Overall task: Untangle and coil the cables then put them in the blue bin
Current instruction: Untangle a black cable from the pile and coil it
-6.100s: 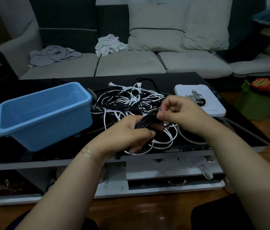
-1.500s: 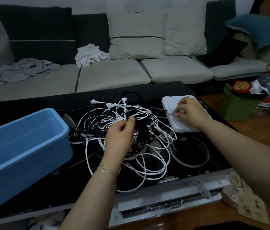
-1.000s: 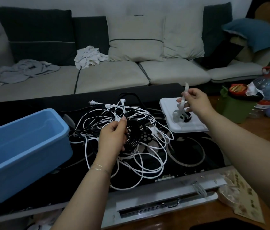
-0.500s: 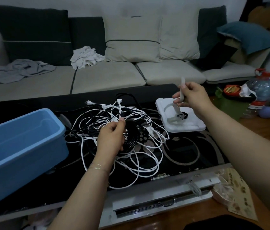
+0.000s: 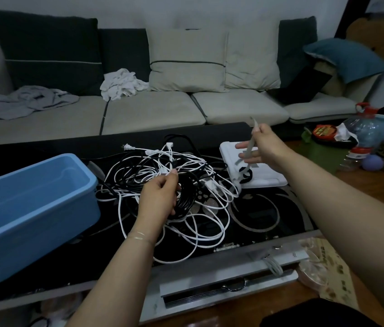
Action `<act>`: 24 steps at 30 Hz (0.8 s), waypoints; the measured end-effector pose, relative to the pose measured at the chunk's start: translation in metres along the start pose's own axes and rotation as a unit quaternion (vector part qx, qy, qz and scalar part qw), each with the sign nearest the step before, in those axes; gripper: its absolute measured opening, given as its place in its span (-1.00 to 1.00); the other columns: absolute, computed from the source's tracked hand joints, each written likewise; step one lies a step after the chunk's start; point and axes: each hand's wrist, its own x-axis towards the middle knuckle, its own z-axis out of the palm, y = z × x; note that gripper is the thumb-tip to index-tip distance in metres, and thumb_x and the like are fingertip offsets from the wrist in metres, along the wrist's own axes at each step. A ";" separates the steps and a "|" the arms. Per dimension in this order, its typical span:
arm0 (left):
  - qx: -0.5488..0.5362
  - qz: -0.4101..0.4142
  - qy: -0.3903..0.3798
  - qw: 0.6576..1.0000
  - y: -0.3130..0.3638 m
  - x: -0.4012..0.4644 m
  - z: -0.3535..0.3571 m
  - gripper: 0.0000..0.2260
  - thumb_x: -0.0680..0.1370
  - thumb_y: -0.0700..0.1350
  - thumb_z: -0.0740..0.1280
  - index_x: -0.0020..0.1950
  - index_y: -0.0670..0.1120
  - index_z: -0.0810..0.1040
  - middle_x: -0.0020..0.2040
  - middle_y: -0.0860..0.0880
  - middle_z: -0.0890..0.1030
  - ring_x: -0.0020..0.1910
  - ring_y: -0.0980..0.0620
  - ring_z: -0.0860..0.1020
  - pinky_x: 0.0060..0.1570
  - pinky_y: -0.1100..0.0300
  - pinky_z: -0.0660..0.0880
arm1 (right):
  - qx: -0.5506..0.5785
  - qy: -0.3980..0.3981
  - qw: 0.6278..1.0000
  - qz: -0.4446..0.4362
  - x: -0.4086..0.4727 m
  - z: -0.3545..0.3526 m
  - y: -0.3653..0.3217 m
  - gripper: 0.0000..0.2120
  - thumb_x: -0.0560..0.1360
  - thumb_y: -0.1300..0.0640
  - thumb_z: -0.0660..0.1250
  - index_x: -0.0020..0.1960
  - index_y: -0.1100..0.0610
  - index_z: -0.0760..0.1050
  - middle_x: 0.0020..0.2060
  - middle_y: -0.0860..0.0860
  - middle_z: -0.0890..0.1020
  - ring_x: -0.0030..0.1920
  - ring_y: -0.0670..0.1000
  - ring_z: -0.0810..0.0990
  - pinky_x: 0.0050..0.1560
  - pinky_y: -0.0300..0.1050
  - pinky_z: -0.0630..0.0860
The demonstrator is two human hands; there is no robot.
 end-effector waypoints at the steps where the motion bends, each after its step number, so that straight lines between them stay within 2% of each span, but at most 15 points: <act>1: -0.001 0.000 0.001 1.000 0.000 0.000 -0.001 -0.55 0.61 0.09 0.24 -0.19 -0.29 0.53 -0.62 0.04 0.37 -0.67 0.11 0.31 -0.63 0.36 0.27 | 0.008 -0.008 1.000 0.018 0.002 -0.003 0.003 -0.80 0.67 -0.04 -0.07 0.03 0.02 0.26 0.00 0.12 0.67 -0.07 0.20 0.66 0.03 0.16 0.56; 5: 0.002 0.005 0.007 1.000 0.000 0.002 -0.002 -0.51 0.62 0.08 0.23 -0.15 -0.38 0.47 -0.62 0.05 0.37 -0.69 0.10 0.30 -0.63 0.38 0.24 | 0.035 -0.001 0.998 0.052 0.007 -0.014 0.009 -0.78 0.66 -0.04 -0.05 0.19 0.04 0.23 0.03 0.12 0.65 0.00 0.23 0.63 0.16 0.28 0.48; 7: 0.005 0.005 0.007 1.000 0.000 0.001 -0.002 -0.51 0.61 0.09 0.23 -0.15 -0.38 0.46 -0.62 0.04 0.38 -0.69 0.09 0.31 -0.63 0.37 0.24 | 0.000 0.023 0.999 0.044 0.006 -0.016 0.008 -0.75 0.67 -0.03 -0.05 0.22 0.07 0.24 -0.07 0.11 0.68 0.00 0.17 0.66 0.16 0.18 0.50; 9: 0.007 0.003 0.006 1.000 0.000 0.001 -0.001 -0.50 0.61 0.11 0.23 -0.16 -0.36 0.46 -0.61 0.04 0.38 -0.68 0.08 0.32 -0.63 0.35 0.26 | -0.025 0.050 0.998 0.015 0.002 -0.016 0.002 -0.74 0.68 0.04 -0.02 0.26 0.16 0.28 -0.21 0.09 0.68 -0.12 0.11 0.69 0.06 0.05 0.48; 11: 0.012 0.002 0.005 1.000 0.000 0.001 -0.001 -0.52 0.61 0.13 0.22 -0.21 -0.29 0.49 -0.61 0.04 0.39 -0.67 0.08 0.34 -0.61 0.35 0.28 | -0.019 0.067 0.997 -0.028 -0.009 -0.010 -0.008 -0.76 0.67 0.11 0.04 0.23 0.22 0.35 -0.33 0.05 0.58 -0.33 0.01 0.62 -0.15 -0.06 0.50; 14: 0.011 0.003 0.002 1.000 0.000 -0.001 0.001 -0.58 0.60 0.14 0.23 -0.32 -0.12 0.48 -0.61 0.05 0.37 -0.66 0.08 0.33 -0.61 0.35 0.28 | 0.077 -0.002 0.996 -0.041 -0.043 0.017 -0.025 -0.86 0.64 0.19 0.14 0.06 0.17 0.47 -0.41 0.00 0.43 -0.55 -0.12 0.32 -0.49 -0.23 0.44; 16: 0.007 0.001 -0.001 1.000 0.001 -0.003 0.003 -0.59 0.60 0.14 0.23 -0.34 -0.10 0.47 -0.62 0.06 0.35 -0.65 0.09 0.32 -0.58 0.31 0.29 | 0.134 -0.083 0.988 -0.006 -0.072 0.046 -0.030 -0.85 0.62 0.23 0.14 -0.04 0.12 0.47 -0.50 -0.05 0.39 -0.60 -0.16 0.22 -0.62 -0.35 0.21; 19: 0.015 0.011 -0.013 1.000 0.002 -0.006 0.005 -0.59 0.60 0.14 0.22 -0.33 -0.09 0.48 -0.62 0.05 0.37 -0.64 0.07 0.32 -0.47 0.20 0.34 | 0.143 -0.146 0.978 0.045 -0.111 0.089 -0.020 -0.84 0.62 0.20 0.16 -0.10 0.11 0.47 -0.59 -0.10 0.37 -0.64 -0.18 0.17 -0.64 -0.39 0.07; 24: 0.038 0.022 -0.028 0.999 0.004 -0.017 0.002 -0.54 0.61 0.22 0.14 -0.27 -0.09 0.54 -0.54 0.03 0.46 -0.60 0.06 0.40 -0.42 0.20 0.35 | 0.154 -0.115 0.979 0.072 -0.132 0.115 0.005 -0.83 0.60 0.11 0.24 -0.12 0.15 0.49 -0.52 -0.03 0.46 -0.63 -0.16 0.21 -0.63 -0.35 0.10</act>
